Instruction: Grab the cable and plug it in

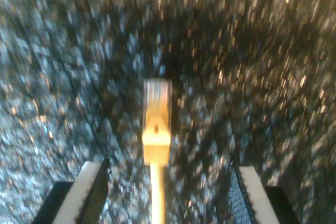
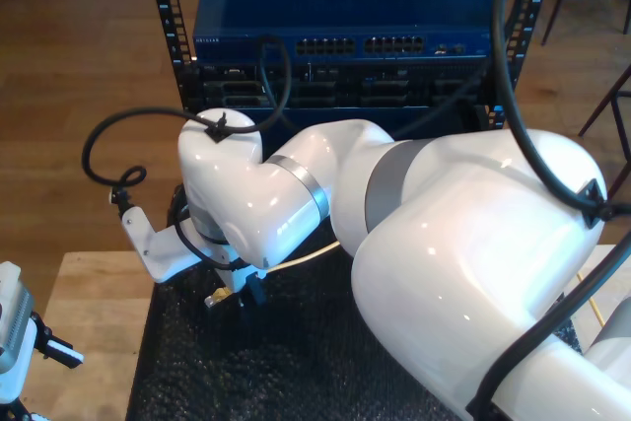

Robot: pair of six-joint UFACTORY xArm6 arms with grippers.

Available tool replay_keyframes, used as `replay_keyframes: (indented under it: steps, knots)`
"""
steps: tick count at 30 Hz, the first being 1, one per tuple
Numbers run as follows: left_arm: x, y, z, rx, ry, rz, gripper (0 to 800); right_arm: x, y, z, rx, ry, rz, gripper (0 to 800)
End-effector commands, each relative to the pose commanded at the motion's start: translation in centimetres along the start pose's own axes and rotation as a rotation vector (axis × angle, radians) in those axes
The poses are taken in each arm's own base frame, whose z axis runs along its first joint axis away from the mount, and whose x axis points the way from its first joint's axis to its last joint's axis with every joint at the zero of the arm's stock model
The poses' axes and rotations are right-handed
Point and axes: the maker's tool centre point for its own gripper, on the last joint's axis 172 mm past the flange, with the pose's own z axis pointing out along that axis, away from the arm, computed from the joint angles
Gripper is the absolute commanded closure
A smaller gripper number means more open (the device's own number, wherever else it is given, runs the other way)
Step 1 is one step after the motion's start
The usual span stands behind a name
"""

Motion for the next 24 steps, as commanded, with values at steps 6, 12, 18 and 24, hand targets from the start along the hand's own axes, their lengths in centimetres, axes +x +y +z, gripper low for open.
replay_keyframes:
  steps: [6,12,18,24]
  knots:
    - [0.0,0.0,0.0,0.001,-0.001,0.0,0,0.1,0.0,-0.2,0.0,0.001,0.0,237]
    - [0.0,0.0,0.0,0.001,-0.001,0.0,0,1.7,-0.3,-0.7,-0.005,0.007,-0.027,237]
    - [0.0,0.0,0.0,0.001,-0.001,-0.002,0,2.6,-1.2,-0.4,0.007,0.007,-0.044,254]
    - [0.0,0.0,0.0,0.001,-0.001,0.0,0,2.5,-1.6,-0.1,0.014,0.005,-0.044,291]
